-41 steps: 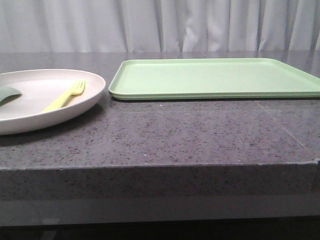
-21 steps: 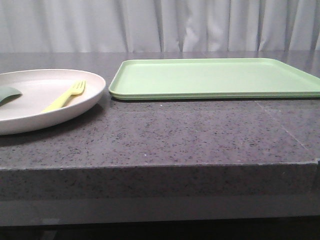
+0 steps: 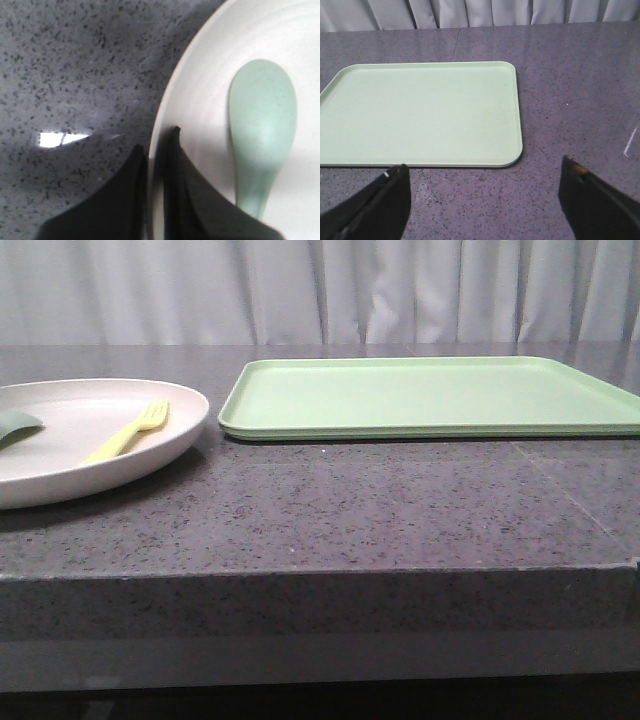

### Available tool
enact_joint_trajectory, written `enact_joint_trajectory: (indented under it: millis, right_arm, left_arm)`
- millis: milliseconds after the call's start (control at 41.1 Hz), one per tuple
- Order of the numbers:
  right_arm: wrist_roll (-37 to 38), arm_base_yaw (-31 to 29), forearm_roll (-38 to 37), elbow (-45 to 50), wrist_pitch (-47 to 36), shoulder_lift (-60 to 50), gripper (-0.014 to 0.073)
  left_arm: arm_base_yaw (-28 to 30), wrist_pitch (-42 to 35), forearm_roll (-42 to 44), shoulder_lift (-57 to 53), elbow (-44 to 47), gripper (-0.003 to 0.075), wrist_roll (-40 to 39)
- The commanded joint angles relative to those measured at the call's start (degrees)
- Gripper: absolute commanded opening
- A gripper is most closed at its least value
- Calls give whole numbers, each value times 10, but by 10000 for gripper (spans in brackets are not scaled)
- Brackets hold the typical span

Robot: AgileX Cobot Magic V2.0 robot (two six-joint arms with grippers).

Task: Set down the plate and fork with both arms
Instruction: 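Move the left gripper to the cream plate rim and grip it, then lift the plate with the left gripper and carry it over the tray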

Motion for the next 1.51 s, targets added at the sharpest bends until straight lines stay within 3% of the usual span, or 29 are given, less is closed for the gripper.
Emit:
enact_joint_trajectory:
  millis: [0,243,462,535,899,1240,1483]
  right_arm:
    - [-5,-2,1,-20,-39,4,624]
    - [-5,-2,1,-20,-39,4,624]
    - [-5,-2,1,-20,-39,4,624]
    - [-5,-2,1,-20,-39,4,624]
    - [-5,-2,1,-20,-40,4,624]
    - [-5,-2,1,-20,-40,4,624]
    - [-5,-2,1,-20,-40,4,624]
  left_arm:
    - [-2,-13,-1,-22,-16,-18,1]
    - [41,-7,-53,-35,-47,-18,31]
    - [104,31,-275,-37,-83,-18,159]
    - [102,40,-305,-37,-96,-18,175]
    - [-23,26,-308,11,-188,-18,142]
    - [-189,25,-308,167,-367,-18,84]
    - [-254,38,-306,284,-511,-18,40]
